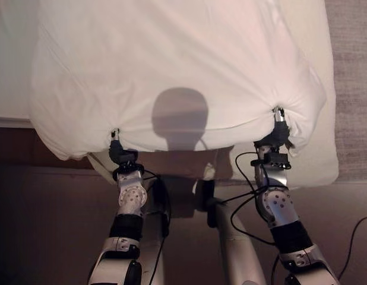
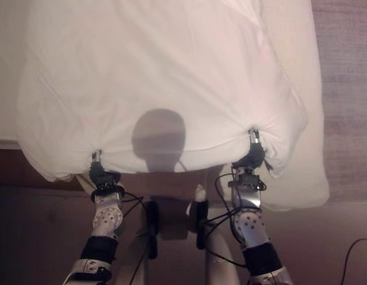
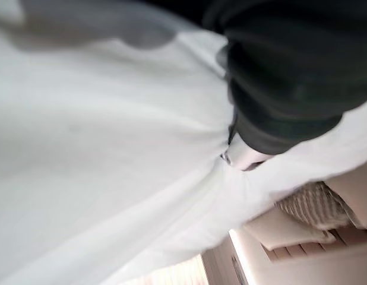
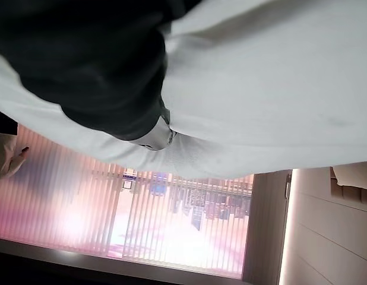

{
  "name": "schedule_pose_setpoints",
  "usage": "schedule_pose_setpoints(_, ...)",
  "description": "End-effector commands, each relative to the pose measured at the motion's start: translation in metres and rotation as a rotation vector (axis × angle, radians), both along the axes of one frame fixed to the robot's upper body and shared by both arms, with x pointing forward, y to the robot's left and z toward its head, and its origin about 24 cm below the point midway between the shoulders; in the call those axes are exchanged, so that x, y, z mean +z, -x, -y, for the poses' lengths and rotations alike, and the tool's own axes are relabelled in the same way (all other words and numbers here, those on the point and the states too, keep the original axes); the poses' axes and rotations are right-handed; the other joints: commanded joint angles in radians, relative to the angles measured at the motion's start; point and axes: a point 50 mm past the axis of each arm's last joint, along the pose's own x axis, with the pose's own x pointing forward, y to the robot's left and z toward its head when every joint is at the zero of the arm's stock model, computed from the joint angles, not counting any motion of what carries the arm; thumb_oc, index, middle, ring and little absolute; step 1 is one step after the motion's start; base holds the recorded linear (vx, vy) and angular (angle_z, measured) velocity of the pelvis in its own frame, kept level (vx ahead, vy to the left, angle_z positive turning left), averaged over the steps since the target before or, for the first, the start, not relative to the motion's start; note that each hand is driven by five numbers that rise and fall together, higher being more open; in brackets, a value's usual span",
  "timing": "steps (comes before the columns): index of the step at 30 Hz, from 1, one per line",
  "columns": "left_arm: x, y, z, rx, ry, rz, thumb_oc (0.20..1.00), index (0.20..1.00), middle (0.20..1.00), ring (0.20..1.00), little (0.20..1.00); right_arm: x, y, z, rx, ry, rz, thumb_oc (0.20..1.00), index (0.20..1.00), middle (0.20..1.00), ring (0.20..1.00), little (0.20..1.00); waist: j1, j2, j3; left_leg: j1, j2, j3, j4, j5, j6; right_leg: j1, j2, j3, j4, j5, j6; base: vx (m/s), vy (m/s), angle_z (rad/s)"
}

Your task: Make the bed

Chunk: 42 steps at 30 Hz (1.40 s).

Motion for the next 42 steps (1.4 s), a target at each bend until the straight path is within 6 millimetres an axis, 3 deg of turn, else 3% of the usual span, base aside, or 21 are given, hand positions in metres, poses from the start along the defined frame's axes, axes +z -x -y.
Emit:
schedule_pose_setpoints(1, -0.003, 0.018, -0.043, 0.178, -0.13, -0.04, 0.2, 0.2, 0.2, 0.2, 0.2, -0.007, 0.017, 0.029, -0.13, 0.015, 0.031, 0.2, 0.2, 0.2, 0.2, 0.2, -0.016, 0.045, -0.136, -0.012, -0.048, -0.01, -0.001, -0.006, 0.026, 0.067, 0.02, 0.014, -0.126, 0.065, 0.062, 0.03, -0.032, 0.02)
schedule_pose_setpoints(5, -0.024, 0.025, -0.047, 0.175, -0.156, -0.144, 0.2, 0.2, 0.2, 0.2, 0.2, -0.031, 0.017, 0.034, -0.152, 0.052, -0.094, 0.2, 0.2, 0.2, 0.2, 0.2, -0.007, 0.062, -0.14, 0.072, -0.058, -0.021, -0.054, 0.008, 0.025, 0.145, 0.022, 0.016, -0.147, 0.053, 0.062, 0.04, -0.052, 0.04)
schedule_pose_setpoints(7, -0.055, 0.034, -0.037, 0.122, -0.17, -0.286, 0.2, 0.2, 0.2, 0.2, 0.2, -0.065, 0.021, 0.038, -0.164, 0.105, -0.26, 0.2, 0.2, 0.2, 0.2, 0.2, 0.001, 0.081, -0.143, 0.157, -0.064, -0.026, -0.079, 0.013, 0.017, 0.239, 0.024, 0.013, -0.18, 0.04, 0.06, 0.07, -0.082, 0.08)
schedule_pose_setpoints(8, -0.061, 0.039, -0.035, 0.119, -0.155, -0.306, 0.2, 0.2, 0.2, 0.2, 0.2, -0.07, 0.024, 0.038, -0.172, 0.103, -0.283, 0.2, 0.2, 0.2, 0.2, 0.2, 0.001, 0.087, -0.145, 0.178, -0.066, -0.029, -0.079, 0.023, 0.009, 0.277, 0.027, 0.011, -0.205, 0.045, 0.059, 0.07, -0.084, 0.1)
schedule_pose_setpoints(11, -0.073, 0.049, -0.028, 0.118, -0.127, -0.347, 0.2, 0.2, 0.2, 0.2, 0.2, -0.095, 0.032, 0.046, -0.215, 0.103, -0.407, 0.2, 0.2, 0.2, 0.2, 0.2, 0.01, 0.084, -0.132, 0.209, -0.055, -0.045, 0.009, 0.076, -0.036, 0.406, 0.024, -0.002, -0.262, 0.031, 0.043, 0.06, -0.071, 0.24)
schedule_pose_setpoints(14, -0.08, 0.058, -0.031, 0.155, -0.1, -0.37, 0.2, 0.2, 0.2, 0.2, 0.2, -0.117, 0.039, 0.052, -0.235, 0.123, -0.514, 0.2, 0.2, 0.2, 0.2, 0.2, 0.034, 0.062, -0.12, 0.231, -0.085, -0.143, 0.09, 0.115, -0.047, 0.46, 0.03, 0.014, -0.261, 0.016, 0.029, 0.04, 0.003, 0.07)
schedule_pose_setpoints(17, -0.083, 0.067, -0.039, 0.2, -0.098, -0.387, 0.2, 0.2, 0.2, 0.2, 0.2, -0.14, 0.048, 0.057, -0.236, 0.137, -0.624, 0.2, 0.2, 0.2, 0.2, 0.2, 0.027, 0.027, -0.139, 0.293, 0.098, -0.148, -0.056, 0.167, -0.037, 0.488, 0.019, 0.025, -0.247, -0.016, 0.037, 0.09, 0.069, -0.19)
schedule_pose_setpoints(21, -0.082, 0.071, -0.047, 0.222, -0.123, -0.382, 0.2, 0.2, 0.2, 0.2, 0.2, -0.158, 0.056, 0.069, -0.274, 0.149, -0.716, 0.2, 0.2, 0.2, 0.2, 0.2, 0.03, 0.034, -0.162, 0.38, 0.203, -0.21, -0.347, 0.239, -0.071, 0.458, 0.01, 0.071, -0.203, -0.03, 0.08, 0.1, 0.323, -0.09)
schedule_pose_setpoints(23, -0.081, 0.071, -0.049, 0.226, -0.126, -0.367, 0.2, 0.2, 0.2, 0.2, 0.2, -0.164, 0.058, 0.073, -0.291, 0.154, -0.755, 0.2, 0.2, 0.2, 0.2, 0.2, 0.04, 0.039, -0.167, 0.38, 0.195, -0.225, -0.35, 0.214, -0.072, 0.427, -0.018, 0.101, -0.182, -0.019, 0.108, 0.0, 0.508, -0.12)
schedule_pose_setpoints(26, -0.077, 0.066, -0.044, 0.197, -0.153, -0.346, 0.2, 0.2, 0.2, 0.2, 0.2, -0.168, 0.057, 0.074, -0.311, 0.156, -0.783, 0.2, 0.2, 0.2, 0.2, 0.2, 0.036, 0.019, -0.16, 0.326, 0.104, -0.169, -0.187, 0.048, -0.038, 0.437, -0.127, 0.121, -0.254, 0.076, 0.181, -0.02, 0.621, -0.36)
schedule_pose_setpoints(28, -0.078, 0.064, -0.037, 0.155, -0.185, -0.35, 0.2, 0.2, 0.2, 0.2, 0.2, -0.17, 0.058, 0.077, -0.334, 0.131, -0.792, 0.2, 0.2, 0.2, 0.2, 0.2, 0.037, -0.001, -0.147, 0.263, 0.007, -0.12, -0.037, -0.039, -0.008, 0.46, -0.235, 0.133, -0.369, 0.277, 0.228, -0.03, 0.727, 0.09)
schedule_pose_setpoints(30, -0.079, 0.062, -0.03, 0.12, -0.202, -0.347, 0.2, 0.2, 0.2, 0.2, 0.2, -0.172, 0.053, 0.072, -0.323, 0.135, -0.807, 0.2, 0.2, 0.2, 0.2, 0.2, 0.057, -0.003, -0.157, 0.241, -0.022, -0.059, -0.003, -0.093, 0.027, 0.46, -0.319, 0.017, -0.481, 0.39, 0.21, -0.04, 0.72, -0.06)
schedule_pose_setpoints(31, -0.078, 0.061, -0.027, 0.108, -0.228, -0.347, 0.2, 0.2, 0.2, 0.2, 0.2, -0.173, 0.051, 0.067, -0.306, 0.136, -0.811, 0.2, 0.2, 0.2, 0.2, 0.2, 0.059, -0.002, -0.164, 0.237, -0.03, -0.042, -0.005, -0.094, 0.04, 0.462, -0.315, -0.023, -0.489, 0.367, 0.186, -0.02, 0.603, -0.59)
schedule_pose_setpoints(32, -0.077, 0.06, -0.027, 0.108, -0.226, -0.344, 0.2, 0.2, 0.2, 0.2, 0.2, -0.173, 0.049, 0.062, -0.292, 0.144, -0.803, 0.2, 0.2, 0.2, 0.2, 0.2, 0.05, 0.002, -0.166, 0.242, -0.044, -0.044, -0.024, -0.088, 0.054, 0.453, -0.272, 0.002, -0.448, 0.31, 0.164, -0.02, 0.517, -0.68)
schedule_pose_setpoints(35, -0.074, 0.055, -0.021, 0.094, -0.224, -0.334, 0.2, 0.2, 0.2, 0.2, 0.2, -0.177, 0.051, 0.059, -0.28, 0.118, -0.815, 0.2, 0.2, 0.2, 0.2, 0.2, 0.034, -0.005, -0.166, 0.281, -0.088, -0.036, -0.111, -0.049, 0.062, 0.419, -0.105, 0.029, -0.409, 0.194, 0.128, -0.01, 0.404, -0.33)
schedule_pose_setpoints(36, -0.076, 0.058, -0.017, 0.068, -0.253, -0.345, 0.2, 0.2, 0.2, 0.2, 0.2, -0.181, 0.055, 0.059, -0.285, 0.089, -0.818, 0.2, 0.2, 0.2, 0.2, 0.2, 0.027, -0.012, -0.167, 0.303, -0.117, -0.041, -0.166, -0.03, 0.068, 0.412, -0.009, 0.026, -0.388, 0.152, 0.107, 0.0, 0.267, -0.18)
schedule_pose_setpoints(37, -0.076, 0.058, -0.016, 0.068, -0.253, -0.347, 0.2, 0.2, 0.2, 0.2, 0.2, -0.181, 0.056, 0.059, -0.285, 0.089, -0.819, 0.2, 0.2, 0.2, 0.2, 0.2, 0.027, -0.012, -0.167, 0.31, -0.117, -0.042, -0.173, -0.029, 0.068, 0.414, -0.009, 0.026, -0.384, 0.148, 0.106, 0.02, 0.236, -0.04)
schedule_pose_setpoints(39, -0.085, 0.064, -0.012, 0.054, -0.263, -0.391, 0.2, 0.2, 0.2, 0.2, 0.2, -0.188, 0.065, 0.06, -0.282, 0.103, -0.833, 0.2, 0.2, 0.2, 0.2, 0.2, 0.016, -0.024, -0.175, 0.346, -0.157, -0.044, -0.23, -0.002, 0.078, 0.419, 0.111, 0.065, -0.369, 0.123, 0.076, 0.05, 0.149, 0.35)
schedule_pose_setpoints(40, -0.085, 0.064, -0.012, 0.054, -0.263, -0.392, 0.2, 0.2, 0.2, 0.2, 0.2, -0.189, 0.065, 0.06, -0.282, 0.103, -0.834, 0.2, 0.2, 0.2, 0.2, 0.2, 0.017, -0.024, -0.174, 0.35, -0.157, -0.043, -0.234, -0.001, 0.078, 0.421, 0.111, 0.066, -0.369, 0.123, 0.076, 0.1, 0.138, 0.37)
schedule_pose_setpoints(41, -0.093, 0.069, -0.008, 0.038, -0.266, -0.434, 0.2, 0.2, 0.2, 0.2, 0.2, -0.194, 0.072, 0.064, -0.284, 0.125, -0.849, 0.2, 0.2, 0.2, 0.2, 0.2, 0.002, -0.016, -0.184, 0.373, -0.179, -0.066, -0.266, 0.013, 0.088, 0.421, 0.171, 0.151, -0.367, 0.12, 0.057, 0.07, 0.06, 0.13)
schedule_pose_setpoints(42, -0.093, 0.069, -0.008, 0.038, -0.265, -0.435, 0.2, 0.2, 0.2, 0.2, 0.2, -0.194, 0.073, 0.064, -0.284, 0.126, -0.85, 0.2, 0.2, 0.2, 0.2, 0.2, 0.004, -0.015, -0.184, 0.378, -0.179, -0.065, -0.27, 0.014, 0.088, 0.423, 0.172, 0.153, -0.368, 0.119, 0.057, 0.1, 0.086, 0.04)
